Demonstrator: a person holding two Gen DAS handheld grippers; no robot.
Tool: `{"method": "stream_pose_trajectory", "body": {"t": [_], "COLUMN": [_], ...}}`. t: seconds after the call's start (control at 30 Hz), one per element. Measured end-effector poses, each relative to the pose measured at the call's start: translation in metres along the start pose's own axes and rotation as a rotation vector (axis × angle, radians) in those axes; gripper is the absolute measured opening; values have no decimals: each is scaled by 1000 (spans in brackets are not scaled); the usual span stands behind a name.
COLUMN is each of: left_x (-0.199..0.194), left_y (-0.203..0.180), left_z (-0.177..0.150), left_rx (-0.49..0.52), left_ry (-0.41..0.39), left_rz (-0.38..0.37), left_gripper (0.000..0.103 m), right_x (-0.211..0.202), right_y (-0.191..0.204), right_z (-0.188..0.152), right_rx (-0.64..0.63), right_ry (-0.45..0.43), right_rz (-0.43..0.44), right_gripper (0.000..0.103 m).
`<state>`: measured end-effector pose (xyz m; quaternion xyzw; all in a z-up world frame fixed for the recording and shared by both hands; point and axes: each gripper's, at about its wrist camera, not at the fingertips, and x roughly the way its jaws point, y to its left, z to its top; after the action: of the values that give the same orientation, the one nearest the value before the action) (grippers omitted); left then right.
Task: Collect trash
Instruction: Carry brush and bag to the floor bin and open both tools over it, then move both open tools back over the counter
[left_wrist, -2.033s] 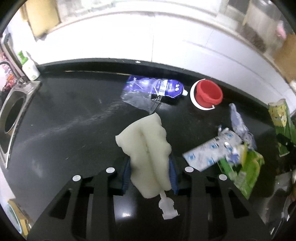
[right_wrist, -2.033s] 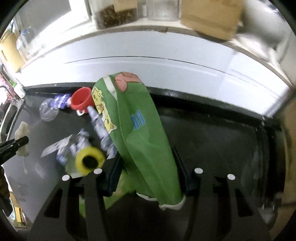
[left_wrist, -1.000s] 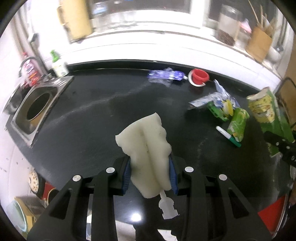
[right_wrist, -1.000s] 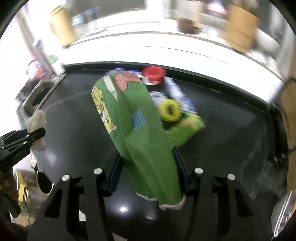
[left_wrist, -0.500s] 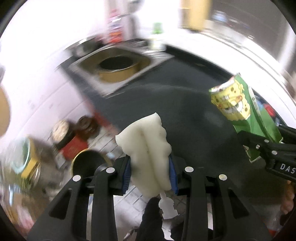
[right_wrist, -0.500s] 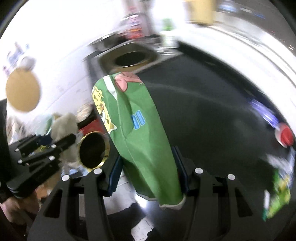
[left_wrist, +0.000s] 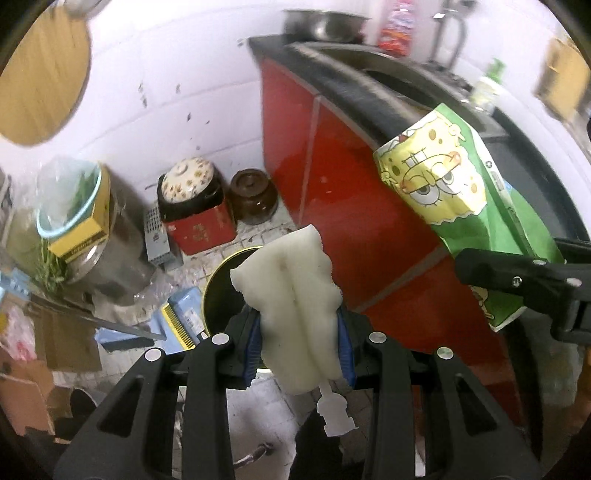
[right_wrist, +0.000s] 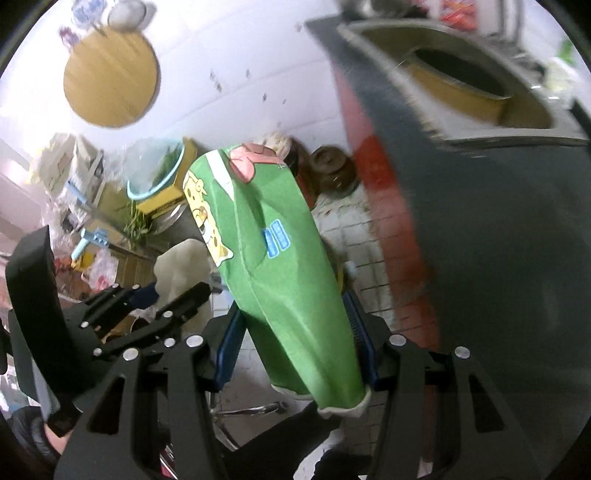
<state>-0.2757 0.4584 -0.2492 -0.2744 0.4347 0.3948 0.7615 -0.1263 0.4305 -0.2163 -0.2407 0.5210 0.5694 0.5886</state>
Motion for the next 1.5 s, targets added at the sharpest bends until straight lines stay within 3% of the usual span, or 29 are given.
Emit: {"method": "stream_pose_trajectory", "body": {"t": [0.2,0.3,0.37,0.43,0.5,0.63,0.83,0.97,1.13,1.27,1.5], "left_x": [68,90,99,103,102,91,36,-24,-72,-105,-160], "left_y": [43,48,51,53,55,60,35,-27,-125,-231,-386], "left_z": [-10,-11,-12,-12,-12,-11,-6,6,17,12,-40], "left_rx": [-82,-85,-103,-108,-94,-103,-44,65,250,469,839], "left_ry": [29,47,52,58,39,44,31,-25,-66,-82,-116], "left_rz": [-46,-50,-72,-72,-36,-34,-20,-46,-185,-361,-600], "left_gripper": [34,34,42,71,79,81,86,95,96,96,96], "right_x": [93,118,130,136,136,121,32,-57,-176,-267,-383], "right_y": [-5,-8,-5,0,5,3,-10,-42,-106,-165,-219], "right_z": [31,41,46,48,52,54,31,-3,-79,-166,-323], "right_rx": [45,51,43,31,16,22,26,82,257,494,828], "right_ry": [119,146,159,170,168,148,55,-54,-207,-316,-447], "right_rz": [30,28,37,45,42,49,34,-22,-219,-389,-624], "right_gripper": [53,54,58,68,83,83,87,90,93,94,94]}}
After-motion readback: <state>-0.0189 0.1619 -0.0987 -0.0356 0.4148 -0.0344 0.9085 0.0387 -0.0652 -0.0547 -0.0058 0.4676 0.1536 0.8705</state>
